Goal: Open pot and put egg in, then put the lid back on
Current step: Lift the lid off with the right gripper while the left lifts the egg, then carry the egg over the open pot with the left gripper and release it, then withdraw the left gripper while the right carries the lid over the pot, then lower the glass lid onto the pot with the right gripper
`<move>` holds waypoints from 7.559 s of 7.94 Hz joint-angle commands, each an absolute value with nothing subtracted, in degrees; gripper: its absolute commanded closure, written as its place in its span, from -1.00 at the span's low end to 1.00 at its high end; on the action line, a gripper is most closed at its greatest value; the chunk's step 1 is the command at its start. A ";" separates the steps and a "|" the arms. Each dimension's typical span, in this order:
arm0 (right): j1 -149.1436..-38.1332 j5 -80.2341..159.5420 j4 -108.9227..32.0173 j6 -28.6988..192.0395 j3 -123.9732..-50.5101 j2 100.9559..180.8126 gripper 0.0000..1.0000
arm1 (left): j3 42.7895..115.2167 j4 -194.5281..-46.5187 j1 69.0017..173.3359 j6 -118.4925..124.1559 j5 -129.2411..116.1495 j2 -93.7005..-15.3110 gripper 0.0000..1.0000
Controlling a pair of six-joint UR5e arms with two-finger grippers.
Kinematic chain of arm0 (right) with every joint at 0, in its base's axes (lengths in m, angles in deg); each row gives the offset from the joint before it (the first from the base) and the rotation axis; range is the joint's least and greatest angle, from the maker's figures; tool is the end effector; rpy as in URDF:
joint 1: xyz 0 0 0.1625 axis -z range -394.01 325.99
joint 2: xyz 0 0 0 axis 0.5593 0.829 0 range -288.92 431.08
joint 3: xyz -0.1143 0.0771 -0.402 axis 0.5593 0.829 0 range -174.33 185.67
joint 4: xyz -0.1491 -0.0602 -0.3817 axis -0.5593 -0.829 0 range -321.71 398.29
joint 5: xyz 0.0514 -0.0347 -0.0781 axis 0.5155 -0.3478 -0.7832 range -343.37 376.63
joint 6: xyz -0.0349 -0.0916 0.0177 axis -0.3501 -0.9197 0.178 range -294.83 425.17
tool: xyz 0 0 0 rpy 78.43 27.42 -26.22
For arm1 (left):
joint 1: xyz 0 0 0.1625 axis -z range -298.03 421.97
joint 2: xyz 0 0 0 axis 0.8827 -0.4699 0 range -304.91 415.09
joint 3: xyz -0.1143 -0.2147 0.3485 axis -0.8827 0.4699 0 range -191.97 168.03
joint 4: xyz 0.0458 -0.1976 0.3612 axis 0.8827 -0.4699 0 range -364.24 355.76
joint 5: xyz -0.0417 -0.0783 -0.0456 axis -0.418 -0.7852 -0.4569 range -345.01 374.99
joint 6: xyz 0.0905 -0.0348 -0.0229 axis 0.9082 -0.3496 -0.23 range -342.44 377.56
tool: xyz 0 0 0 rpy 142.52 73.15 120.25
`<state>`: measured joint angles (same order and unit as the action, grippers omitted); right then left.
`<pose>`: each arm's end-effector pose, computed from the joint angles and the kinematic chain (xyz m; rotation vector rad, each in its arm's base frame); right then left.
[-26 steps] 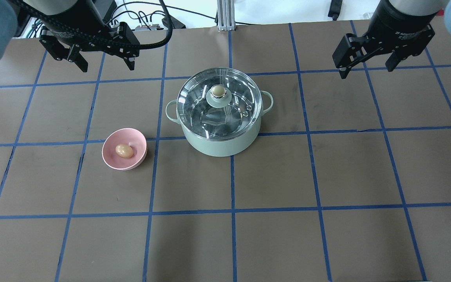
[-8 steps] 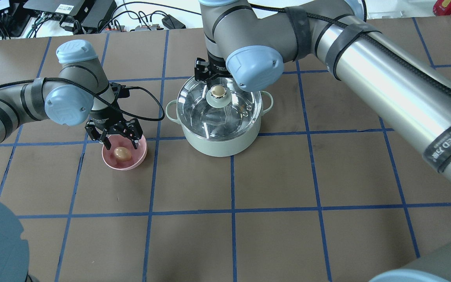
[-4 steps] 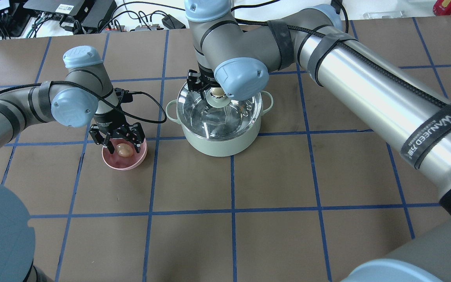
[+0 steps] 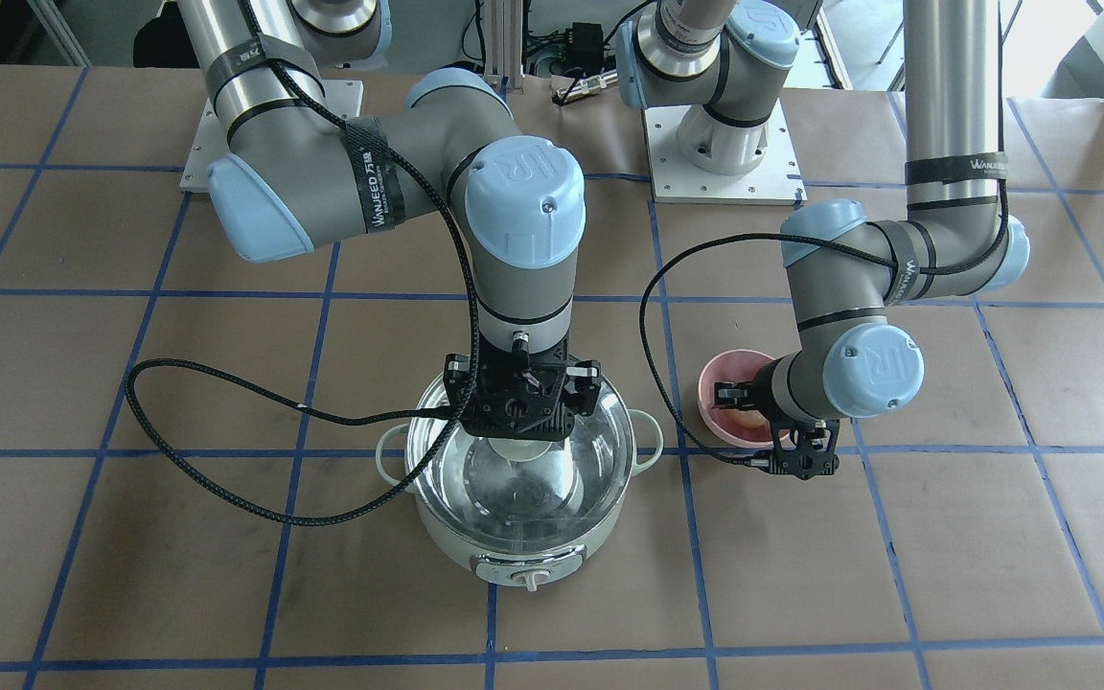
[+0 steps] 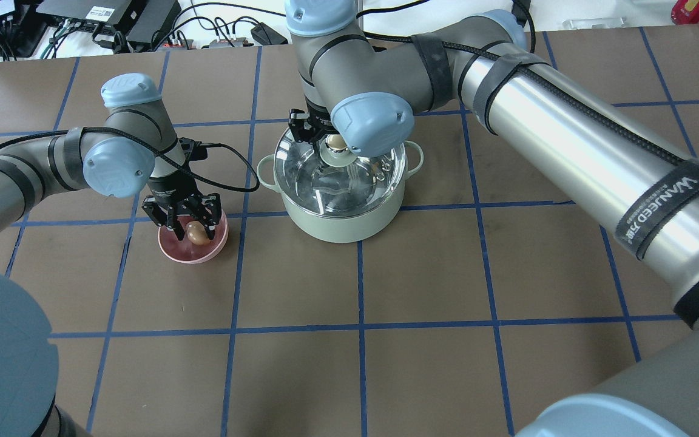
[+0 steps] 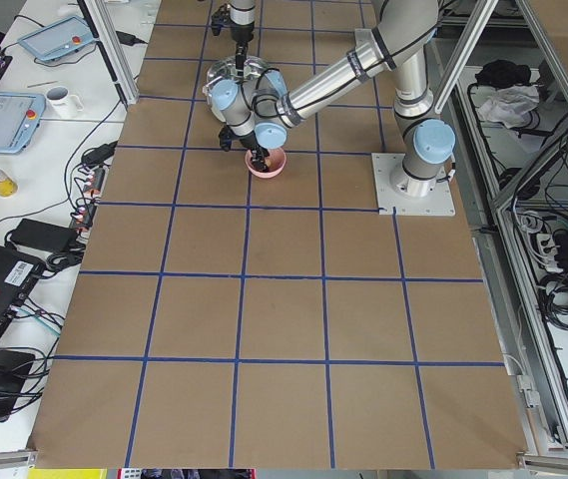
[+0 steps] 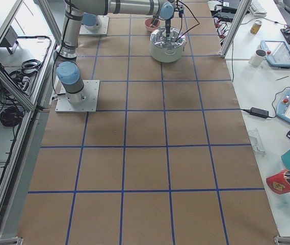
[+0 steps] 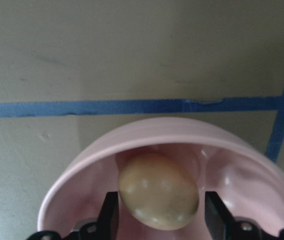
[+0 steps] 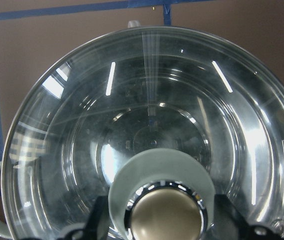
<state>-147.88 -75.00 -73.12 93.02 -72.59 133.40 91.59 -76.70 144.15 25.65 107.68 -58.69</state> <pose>0.3959 -0.5719 0.3416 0.1105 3.1198 -0.1537 -0.0534 -0.5558 0.1862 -0.0199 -3.0922 -0.5445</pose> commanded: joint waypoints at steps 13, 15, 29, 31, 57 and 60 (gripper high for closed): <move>-119.72 -75.47 -54.09 56.93 -74.75 155.88 1.00 | 80.42 -82.11 156.16 10.85 102.62 -46.51 0.35; -119.00 -77.05 -53.90 56.82 -76.42 157.20 1.00 | 78.74 -79.59 159.52 3.00 97.90 -48.52 0.35; -119.08 -76.09 -53.99 57.70 -78.71 157.91 1.00 | 77.95 -67.60 169.46 -6.87 97.69 -58.93 -1.00; -119.52 -76.44 -53.99 58.48 -78.88 158.52 1.00 | 77.77 -74.44 169.46 -6.78 97.87 -53.75 -1.00; -147.30 -73.10 -72.80 92.07 -75.11 136.56 1.00 | 77.42 -91.52 153.91 20.90 104.37 -34.12 -1.00; -147.30 -73.19 -73.32 91.45 -75.11 136.29 1.00 | 77.51 -91.52 153.91 20.90 104.20 -34.12 -1.00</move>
<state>-147.33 -73.07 -72.82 91.85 -75.11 136.51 77.42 -91.52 153.90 20.90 104.33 -34.12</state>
